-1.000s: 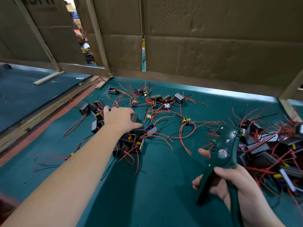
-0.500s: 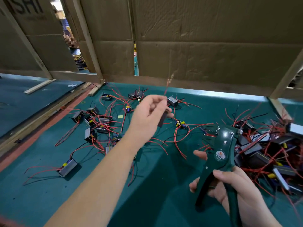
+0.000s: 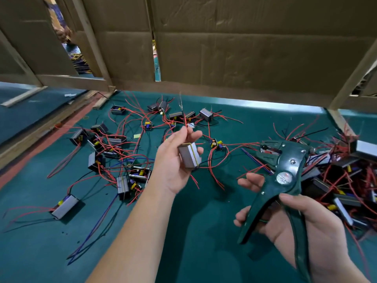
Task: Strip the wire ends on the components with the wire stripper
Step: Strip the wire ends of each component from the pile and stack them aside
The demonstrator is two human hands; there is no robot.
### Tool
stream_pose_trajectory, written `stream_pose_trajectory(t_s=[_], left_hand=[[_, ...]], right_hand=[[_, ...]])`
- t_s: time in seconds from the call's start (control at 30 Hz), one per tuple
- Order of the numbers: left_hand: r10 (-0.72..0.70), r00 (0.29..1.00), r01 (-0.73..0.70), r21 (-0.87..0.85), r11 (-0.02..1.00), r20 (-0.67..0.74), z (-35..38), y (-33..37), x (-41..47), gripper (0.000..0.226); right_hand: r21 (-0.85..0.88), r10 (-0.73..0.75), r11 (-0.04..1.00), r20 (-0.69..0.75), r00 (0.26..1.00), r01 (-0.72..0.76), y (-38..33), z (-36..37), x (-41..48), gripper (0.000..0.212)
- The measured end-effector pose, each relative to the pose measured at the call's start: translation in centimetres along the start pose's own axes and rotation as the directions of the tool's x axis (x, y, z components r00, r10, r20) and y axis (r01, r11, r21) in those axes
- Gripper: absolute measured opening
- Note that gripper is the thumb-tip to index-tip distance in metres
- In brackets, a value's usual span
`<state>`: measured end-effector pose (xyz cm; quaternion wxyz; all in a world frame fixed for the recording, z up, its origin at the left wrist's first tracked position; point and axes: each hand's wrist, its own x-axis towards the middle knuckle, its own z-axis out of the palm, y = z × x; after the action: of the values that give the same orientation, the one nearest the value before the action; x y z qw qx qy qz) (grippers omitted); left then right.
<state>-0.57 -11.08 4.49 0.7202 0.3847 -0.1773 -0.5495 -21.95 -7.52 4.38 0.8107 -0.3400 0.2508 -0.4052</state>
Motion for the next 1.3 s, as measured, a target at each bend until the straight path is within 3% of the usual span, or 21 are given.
stream_pose_trajectory(t_s=[0.13, 0.27, 0.4, 0.53, 0.67, 0.73, 0.77, 0.8, 0.83, 0.9, 0.97, 1.03, 1.07, 1.17, 1.2, 1.27, 1.3], left_hand=[[0.022, 0.998, -0.022, 0.006, 1.000, -0.061, -0.5, 0.4, 0.3, 0.020], [-0.015, 0.999, 0.006, -0.194, 0.981, -0.046, -1.2, 1.1, 0.1, 0.023], [0.122, 0.986, -0.047, -0.520, 0.853, 0.110, -1.7, 2.9, -1.0, 0.025], [0.181, 0.930, 0.136, -0.757, 0.639, 0.320, -1.6, 4.8, -2.5, 0.023], [0.132, 0.917, 0.193, -0.707, 0.681, 0.378, -1.6, 5.2, -2.6, 0.024], [0.196, 0.966, -0.079, -0.530, 0.844, 0.168, -1.6, 5.0, -2.3, 0.026], [0.321, 0.946, -0.289, -0.332, 0.898, 0.042, -1.7, 4.8, -2.0, 0.024], [0.456, 0.890, -0.454, -0.138, 0.880, -0.019, -1.8, 4.7, -1.9, 0.020], [0.589, 0.808, -0.588, 0.042, 0.808, -0.024, -1.9, 4.6, -1.7, 0.017], [0.791, 0.607, -0.753, 0.377, 0.540, 0.079, -2.5, 4.5, -1.5, 0.014], [0.865, 0.445, -0.767, 0.598, 0.234, 0.232, -3.1, 4.2, -1.3, 0.012], [0.847, 0.384, -0.670, 0.742, -0.019, 0.367, -3.2, 3.6, -1.1, 0.010], [0.805, 0.427, -0.572, 0.813, -0.113, 0.412, -3.1, 3.3, -1.0, 0.011], [0.502, 0.813, -0.142, 0.937, -0.319, 0.294, -3.5, 1.6, -0.2, 0.041], [0.369, 0.903, -0.052, 0.909, -0.414, 0.220, -3.7, 1.2, 0.0, 0.053], [0.217, 0.966, -0.008, 0.851, -0.525, 0.143, -4.3, 0.8, 0.2, 0.062], [0.212, 0.968, -0.010, 0.861, -0.509, 0.137, -4.5, 0.9, 0.4, 0.057]], right_hand=[[-0.007, 0.018, 1.000, 0.001, 1.000, -0.018, 0.2, 0.0, 0.0, 0.087], [-0.022, 0.033, 0.999, 0.003, 0.999, -0.032, 0.4, 0.0, 0.1, 0.084], [-0.033, 0.034, 0.999, 0.010, 0.999, -0.034, 0.4, 0.0, 0.1, 0.084], [-0.039, 0.035, 0.999, 0.015, 0.999, -0.034, 0.5, -0.2, 0.1, 0.079], [-0.041, 0.039, 0.998, 0.004, 0.999, -0.039, 0.6, -0.3, 0.3, 0.080], [-0.037, 0.042, 0.998, 0.003, 0.999, -0.042, 0.6, -0.3, 0.4, 0.081], [-0.033, 0.044, 0.998, 0.002, 0.999, -0.044, 0.5, -0.3, 0.4, 0.083], [-0.028, 0.047, 0.999, 0.001, 0.999, -0.047, 0.5, -0.3, 0.4, 0.084], [-0.026, 0.050, 0.998, 0.001, 0.999, -0.050, 0.5, -0.3, 0.5, 0.085], [-0.032, 0.054, 0.998, 0.001, 0.999, -0.054, 0.6, -0.3, 0.5, 0.086], [-0.034, 0.053, 0.998, 0.002, 0.999, -0.053, 0.6, -0.2, 0.5, 0.086], [-0.035, 0.051, 0.998, 0.003, 0.999, -0.051, 0.5, -0.2, 0.5, 0.086], [-0.034, 0.049, 0.998, 0.003, 0.999, -0.049, 0.5, -0.2, 0.4, 0.086], [-0.029, 0.041, 0.999, -0.002, 0.999, -0.041, 0.4, -0.2, 0.3, 0.087], [-0.030, 0.039, 0.999, -0.002, 0.999, -0.039, 0.4, -0.2, 0.3, 0.087], [-0.036, 0.035, 0.999, 0.001, 0.999, -0.035, 0.4, -0.2, 0.2, 0.087], [-0.039, 0.032, 0.999, 0.002, 0.999, -0.032, 0.3, -0.2, 0.2, 0.087]])
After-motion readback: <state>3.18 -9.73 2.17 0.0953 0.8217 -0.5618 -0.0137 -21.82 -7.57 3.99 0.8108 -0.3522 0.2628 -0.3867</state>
